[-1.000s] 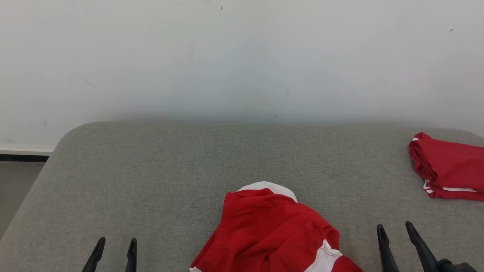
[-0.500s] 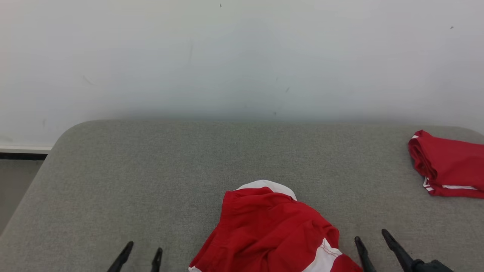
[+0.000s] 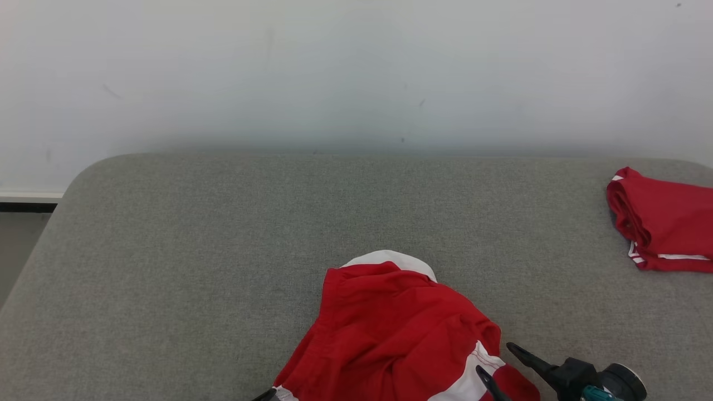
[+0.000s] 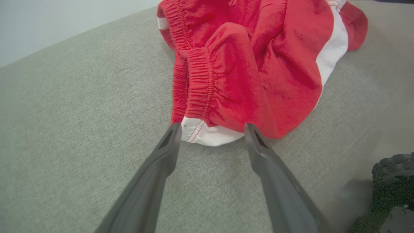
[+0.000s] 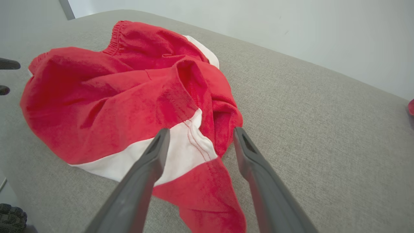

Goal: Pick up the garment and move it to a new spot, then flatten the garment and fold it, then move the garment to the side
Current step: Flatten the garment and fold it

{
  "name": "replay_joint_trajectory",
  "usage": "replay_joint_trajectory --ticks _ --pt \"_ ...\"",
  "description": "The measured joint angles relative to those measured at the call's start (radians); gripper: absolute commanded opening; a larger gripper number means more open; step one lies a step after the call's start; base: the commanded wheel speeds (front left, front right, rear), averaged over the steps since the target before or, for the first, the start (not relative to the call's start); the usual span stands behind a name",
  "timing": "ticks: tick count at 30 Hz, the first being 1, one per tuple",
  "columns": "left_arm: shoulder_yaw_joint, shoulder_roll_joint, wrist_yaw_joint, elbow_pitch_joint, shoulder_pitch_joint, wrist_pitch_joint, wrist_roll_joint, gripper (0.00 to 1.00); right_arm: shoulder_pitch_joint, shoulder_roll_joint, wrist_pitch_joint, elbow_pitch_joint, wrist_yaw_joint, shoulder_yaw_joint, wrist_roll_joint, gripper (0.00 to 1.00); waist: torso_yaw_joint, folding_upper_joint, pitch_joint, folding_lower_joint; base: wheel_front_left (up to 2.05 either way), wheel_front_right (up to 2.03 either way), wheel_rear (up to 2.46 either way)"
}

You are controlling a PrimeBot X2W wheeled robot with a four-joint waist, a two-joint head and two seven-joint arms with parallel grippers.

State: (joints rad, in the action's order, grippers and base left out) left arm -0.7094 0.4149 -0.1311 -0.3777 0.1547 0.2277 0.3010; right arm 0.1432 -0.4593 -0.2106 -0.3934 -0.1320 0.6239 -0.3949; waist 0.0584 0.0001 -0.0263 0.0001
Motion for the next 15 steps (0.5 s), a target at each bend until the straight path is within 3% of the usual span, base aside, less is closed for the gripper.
replay_joint_trajectory --ticks 8,15 --pt "-0.203 0.032 0.000 -0.105 0.154 0.012 0.098 1.00 0.142 -0.063 -0.006 -0.044 0.000 0.223 -0.109 1.00 0.000 0.0000 0.020 0.0000 0.00 0.00 0.00" --pt "-0.292 0.028 0.000 -0.188 0.242 0.028 0.165 1.00 0.204 -0.091 -0.020 -0.077 0.000 0.332 -0.187 1.00 -0.004 0.0000 0.026 0.0000 0.00 0.00 0.00"
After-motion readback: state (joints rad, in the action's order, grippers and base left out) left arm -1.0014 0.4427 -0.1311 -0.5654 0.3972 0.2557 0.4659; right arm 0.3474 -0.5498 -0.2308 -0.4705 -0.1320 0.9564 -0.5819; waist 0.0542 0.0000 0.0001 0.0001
